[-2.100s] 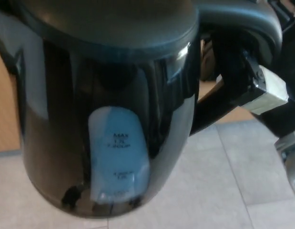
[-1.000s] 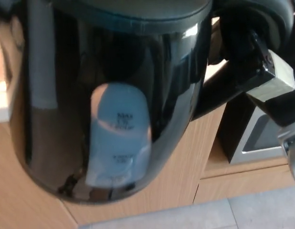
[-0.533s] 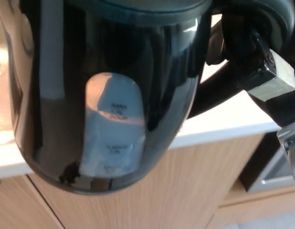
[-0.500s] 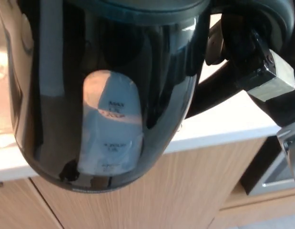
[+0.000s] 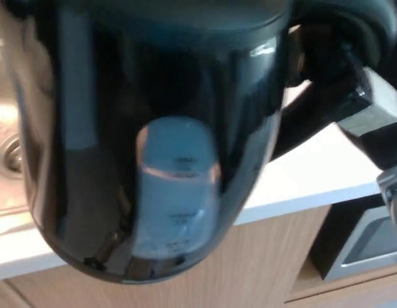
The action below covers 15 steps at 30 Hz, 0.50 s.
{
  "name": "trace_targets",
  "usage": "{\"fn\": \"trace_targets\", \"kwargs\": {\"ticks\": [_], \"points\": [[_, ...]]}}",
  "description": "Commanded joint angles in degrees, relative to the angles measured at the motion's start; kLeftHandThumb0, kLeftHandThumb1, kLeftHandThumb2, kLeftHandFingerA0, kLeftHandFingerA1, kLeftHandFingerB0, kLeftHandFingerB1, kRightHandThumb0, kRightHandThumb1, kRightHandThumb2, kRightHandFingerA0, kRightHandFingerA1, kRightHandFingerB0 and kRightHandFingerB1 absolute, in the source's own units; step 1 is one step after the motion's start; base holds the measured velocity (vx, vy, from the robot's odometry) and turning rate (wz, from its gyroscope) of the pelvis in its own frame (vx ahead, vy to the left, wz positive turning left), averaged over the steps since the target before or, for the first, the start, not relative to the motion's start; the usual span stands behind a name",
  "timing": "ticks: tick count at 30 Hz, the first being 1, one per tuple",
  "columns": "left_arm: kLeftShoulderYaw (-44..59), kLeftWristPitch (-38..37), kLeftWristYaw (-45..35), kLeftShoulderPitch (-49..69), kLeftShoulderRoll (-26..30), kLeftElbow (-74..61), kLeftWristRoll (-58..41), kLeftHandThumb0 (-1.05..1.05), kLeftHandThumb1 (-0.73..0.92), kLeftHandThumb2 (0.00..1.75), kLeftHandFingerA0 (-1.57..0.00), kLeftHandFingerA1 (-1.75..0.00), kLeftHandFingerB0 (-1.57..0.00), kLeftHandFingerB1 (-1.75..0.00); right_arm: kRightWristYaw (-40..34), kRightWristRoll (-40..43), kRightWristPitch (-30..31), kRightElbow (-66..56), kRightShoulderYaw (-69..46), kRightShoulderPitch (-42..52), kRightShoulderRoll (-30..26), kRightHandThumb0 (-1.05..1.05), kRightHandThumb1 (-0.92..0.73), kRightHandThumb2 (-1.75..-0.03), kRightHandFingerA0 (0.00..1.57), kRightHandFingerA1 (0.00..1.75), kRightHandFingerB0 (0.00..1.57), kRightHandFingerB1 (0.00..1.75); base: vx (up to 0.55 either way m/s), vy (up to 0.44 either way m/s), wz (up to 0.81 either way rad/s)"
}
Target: Pick up a kettle on a counter using the right hand and walk towards another counter and put the kettle near the coffee maker
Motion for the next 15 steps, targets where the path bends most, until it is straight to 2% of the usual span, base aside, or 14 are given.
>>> {"fn": "trace_targets", "kwargs": {"ticks": [1,2,7,14,15], "points": [[0.1,-2.3,0.3,0.6,0.4,-0.8,-0.6,-0.08,0.44,1.20,-1.57,-1.51,-1.35,-1.43,0.0,0.1,-4.8,-0.7,0.1,-0.7,0.0,-0.23,-0.56,-1.23,0.99,1.75,0.79,1.57,0.05,-0.053,-0.06],[0.1,-2.1,0.4,0.3,0.7,-0.3,-0.5,-0.07,0.45,1.16,-1.57,-1.45,-1.37,-1.35,0.0,0.0,-4.9,-0.7,-0.1,-0.7,-0.2,-0.20,-0.54,-1.25,1.00,1.75,0.80,1.54,0.00,0.000,0.00],[0.1,-2.1,0.2,-0.3,1.0,0.5,-0.5,-0.07,0.45,1.19,-1.57,-1.46,-1.38,-1.36,0.1,-0.8,-5.1,0.2,-0.4,-1.1,-0.9,-0.23,-0.53,-1.25,1.01,1.75,0.80,1.55,0.01,-0.003,-0.02],[0.5,-2.3,-0.3,-0.3,0.7,0.0,-0.9,-0.07,0.44,1.19,-1.57,-1.47,-1.38,-1.36,0.3,-3.8,-5.3,3.9,-1.2,-1.8,-1.7,-0.21,-0.54,-1.30,1.03,1.75,0.81,1.60,0.03,0.157,0.09],[0.4,-2.5,-0.3,-0.3,0.7,0.2,-0.8,-0.09,0.41,1.22,-1.57,-1.49,-1.35,-1.42,0.8,-4.6,-5.3,4.6,-1.1,-1.7,-2.1,-0.21,-0.55,-1.32,1.05,1.75,0.81,1.60,0.00,0.000,0.00]]}}
